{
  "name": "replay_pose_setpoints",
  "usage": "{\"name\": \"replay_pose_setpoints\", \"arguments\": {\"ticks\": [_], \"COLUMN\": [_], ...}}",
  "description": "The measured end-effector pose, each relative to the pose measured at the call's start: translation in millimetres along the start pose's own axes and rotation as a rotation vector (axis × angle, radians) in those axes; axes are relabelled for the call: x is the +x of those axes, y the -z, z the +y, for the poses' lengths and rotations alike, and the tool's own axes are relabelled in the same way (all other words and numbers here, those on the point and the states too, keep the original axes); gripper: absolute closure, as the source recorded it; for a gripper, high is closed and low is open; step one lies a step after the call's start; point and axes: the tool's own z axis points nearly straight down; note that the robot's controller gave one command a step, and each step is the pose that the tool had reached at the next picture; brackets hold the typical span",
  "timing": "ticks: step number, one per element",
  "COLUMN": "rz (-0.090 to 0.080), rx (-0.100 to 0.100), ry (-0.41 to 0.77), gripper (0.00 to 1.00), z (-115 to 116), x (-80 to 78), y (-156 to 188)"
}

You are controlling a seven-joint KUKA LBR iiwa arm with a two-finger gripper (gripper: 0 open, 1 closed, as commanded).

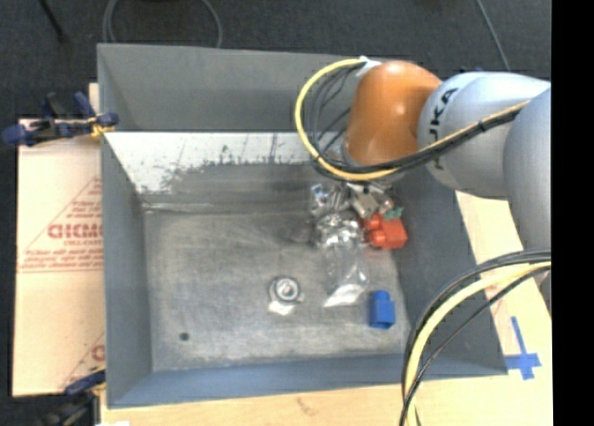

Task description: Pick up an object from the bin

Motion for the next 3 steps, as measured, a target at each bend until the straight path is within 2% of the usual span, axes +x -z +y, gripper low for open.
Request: {"name": "replay_pose_setpoints", "arguments": {"ticks": [1,2,3], "rz": [-0.007,-0.006,0.004], "rx": [0.006,0.007,-0.002], "ry": [0.000,0.165,0.380], "gripper": [1.00,1.00,1.00], "z": [3,-15,30], "x": [2.9,11.7,11.6], "y": [90,196,159]}}
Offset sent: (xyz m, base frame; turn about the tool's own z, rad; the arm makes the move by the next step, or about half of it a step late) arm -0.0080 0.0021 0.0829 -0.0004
